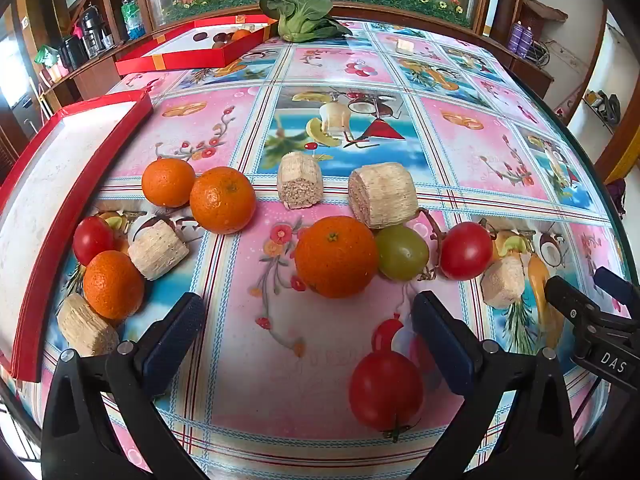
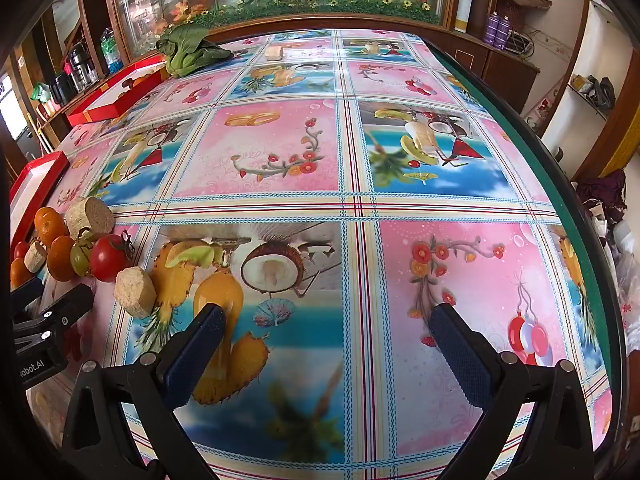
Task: Organize fruits
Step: 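Move both tools toward the cluster of fruits on the tablecloth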
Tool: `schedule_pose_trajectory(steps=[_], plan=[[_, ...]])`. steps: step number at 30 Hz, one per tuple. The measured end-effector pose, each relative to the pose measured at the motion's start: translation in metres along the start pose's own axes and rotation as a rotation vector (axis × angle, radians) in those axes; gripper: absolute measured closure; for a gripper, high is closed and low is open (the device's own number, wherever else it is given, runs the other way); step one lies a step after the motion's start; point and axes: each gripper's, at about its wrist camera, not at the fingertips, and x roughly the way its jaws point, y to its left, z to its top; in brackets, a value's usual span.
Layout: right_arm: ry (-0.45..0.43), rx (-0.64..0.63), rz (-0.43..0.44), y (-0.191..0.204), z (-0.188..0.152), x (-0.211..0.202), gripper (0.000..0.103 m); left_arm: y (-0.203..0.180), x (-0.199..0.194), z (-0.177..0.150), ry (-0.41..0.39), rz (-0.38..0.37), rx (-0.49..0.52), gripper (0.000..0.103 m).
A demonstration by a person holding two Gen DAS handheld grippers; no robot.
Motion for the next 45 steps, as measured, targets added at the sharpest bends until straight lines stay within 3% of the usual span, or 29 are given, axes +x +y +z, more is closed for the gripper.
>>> schedule_pose_trajectory(steps=[17,20,22,26,28,36,45], plan=[[0.001,0.002,0.003,0.0,0.0,0.0,0.0,0.0,0.0,0.0,-0.001,-0.004,0.001,0.0],[0.001,0.004,0.0,0.0,0.0,0.001,0.0,0.0,-0.004,0.0,0.01,-0.051,0.035,0.0],[0.001,0.004,0.0,0.001,0.001,0.002,0.0,0.001,-0.016,0.002,-0.021,-0.057,0.06,0.0],[-0.005,0.03,-0.006,0.0,-0.001,-0.001,0.0,0.003,-0.057,-0.002,-0.156,-0.017,0.159,0.0],[-0.006,0.05,0.032,0.001,-0.003,-0.009,0.001,0.013,-0.069,-0.004,-0.18,-0.01,0.179,0.0],[-0.143,0.002,0.168,0.038,-0.023,-0.076,0.001,0.054,-0.078,-0.022,-0.127,-0.024,0.154,0.0],[-0.244,-0.084,0.179,0.065,-0.031,-0.113,0.001,0.07,-0.079,-0.029,-0.098,-0.056,0.117,0.0]])
